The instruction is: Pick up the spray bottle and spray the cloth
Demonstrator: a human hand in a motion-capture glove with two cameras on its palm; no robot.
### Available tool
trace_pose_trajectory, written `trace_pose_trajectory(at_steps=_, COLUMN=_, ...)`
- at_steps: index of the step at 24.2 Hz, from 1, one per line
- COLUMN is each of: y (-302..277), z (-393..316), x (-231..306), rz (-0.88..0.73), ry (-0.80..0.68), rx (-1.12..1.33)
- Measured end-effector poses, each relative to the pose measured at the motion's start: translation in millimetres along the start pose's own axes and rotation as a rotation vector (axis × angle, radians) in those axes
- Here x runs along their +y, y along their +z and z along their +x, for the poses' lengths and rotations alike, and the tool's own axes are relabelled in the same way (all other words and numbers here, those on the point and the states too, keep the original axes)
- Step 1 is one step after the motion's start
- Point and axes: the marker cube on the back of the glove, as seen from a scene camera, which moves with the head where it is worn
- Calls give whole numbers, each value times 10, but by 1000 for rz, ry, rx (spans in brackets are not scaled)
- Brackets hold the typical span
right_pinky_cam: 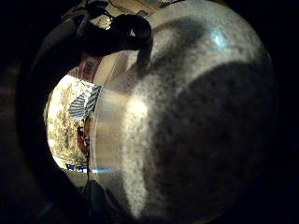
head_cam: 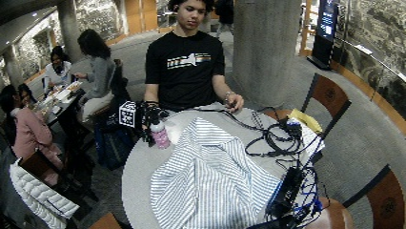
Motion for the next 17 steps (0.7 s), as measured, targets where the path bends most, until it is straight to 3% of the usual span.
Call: trace_pose_trajectory(at_steps=17, y=281, z=107, x=-573, rz=-84, ry=154, rx=154)
